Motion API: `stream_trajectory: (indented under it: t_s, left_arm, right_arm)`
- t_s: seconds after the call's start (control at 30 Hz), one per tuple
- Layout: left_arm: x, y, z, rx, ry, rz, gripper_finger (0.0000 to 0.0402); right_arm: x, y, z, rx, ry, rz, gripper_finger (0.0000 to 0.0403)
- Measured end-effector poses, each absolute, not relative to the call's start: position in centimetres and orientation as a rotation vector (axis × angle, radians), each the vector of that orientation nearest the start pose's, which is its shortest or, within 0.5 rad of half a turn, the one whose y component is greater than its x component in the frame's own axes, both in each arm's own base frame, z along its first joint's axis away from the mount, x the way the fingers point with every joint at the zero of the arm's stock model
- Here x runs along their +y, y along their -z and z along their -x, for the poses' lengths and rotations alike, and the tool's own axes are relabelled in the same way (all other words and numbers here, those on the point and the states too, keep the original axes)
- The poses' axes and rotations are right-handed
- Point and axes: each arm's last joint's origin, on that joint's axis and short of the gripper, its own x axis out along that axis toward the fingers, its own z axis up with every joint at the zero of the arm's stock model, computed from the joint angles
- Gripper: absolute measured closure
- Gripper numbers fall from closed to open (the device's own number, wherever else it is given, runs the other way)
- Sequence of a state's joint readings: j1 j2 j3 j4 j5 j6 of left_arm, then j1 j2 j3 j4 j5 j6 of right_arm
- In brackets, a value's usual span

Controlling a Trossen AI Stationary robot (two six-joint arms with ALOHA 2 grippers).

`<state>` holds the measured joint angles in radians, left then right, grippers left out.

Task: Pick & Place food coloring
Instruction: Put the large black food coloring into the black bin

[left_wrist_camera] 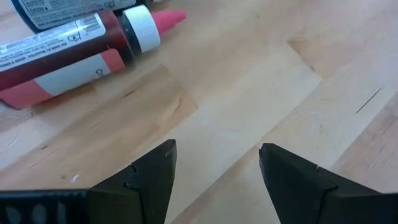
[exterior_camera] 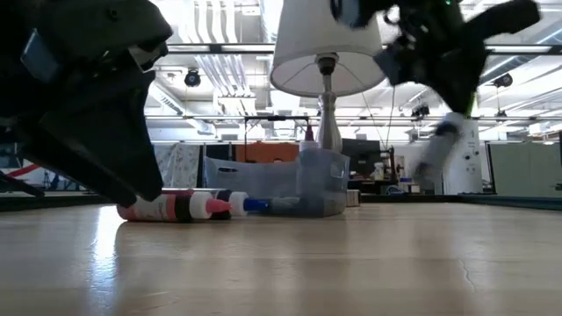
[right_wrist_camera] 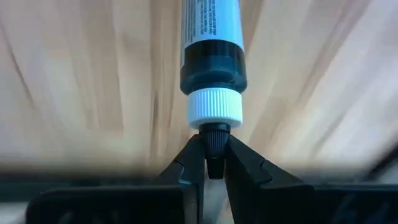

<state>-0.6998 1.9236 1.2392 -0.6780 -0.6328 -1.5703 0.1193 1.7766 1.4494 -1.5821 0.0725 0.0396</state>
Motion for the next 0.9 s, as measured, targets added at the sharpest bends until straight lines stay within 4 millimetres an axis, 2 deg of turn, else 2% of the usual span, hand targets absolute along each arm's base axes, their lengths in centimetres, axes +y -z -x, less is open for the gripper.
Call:
stream_trajectory:
  t_s: [0.13, 0.23, 0.57, 0.7, 0.9]
  left_arm:
    - [-21.7, -15.4, -28.6, 0.764, -0.705, 0.585, 0.0191]
    - [-21.8, -15.4, -28.6, 0.759, -0.701, 0.593, 0.0191]
    - [-21.9, -15.5, -28.7, 0.752, -0.693, 0.605, 0.0191]
    - [-21.9, -15.5, -28.7, 0.755, -0.689, 0.595, 0.0191]
    - [-21.9, -15.5, -28.7, 0.765, -0.673, 0.554, 0.0191]
  right_arm:
    - [2.7, -24.1, -29.2, 1.925, 0.028, -0.049, 0.0358]
    - [2.4, -23.6, -29.3, 1.955, 0.080, -0.122, 0.0356]
    - [2.4, -20.2, -28.8, 2.130, 0.122, -0.469, 0.0351]
    - [2.4, -20.0, -28.6, 2.134, 0.161, -0.500, 0.0332]
    - [2.1, -21.9, -29.1, 2.031, 0.214, -0.434, 0.0302]
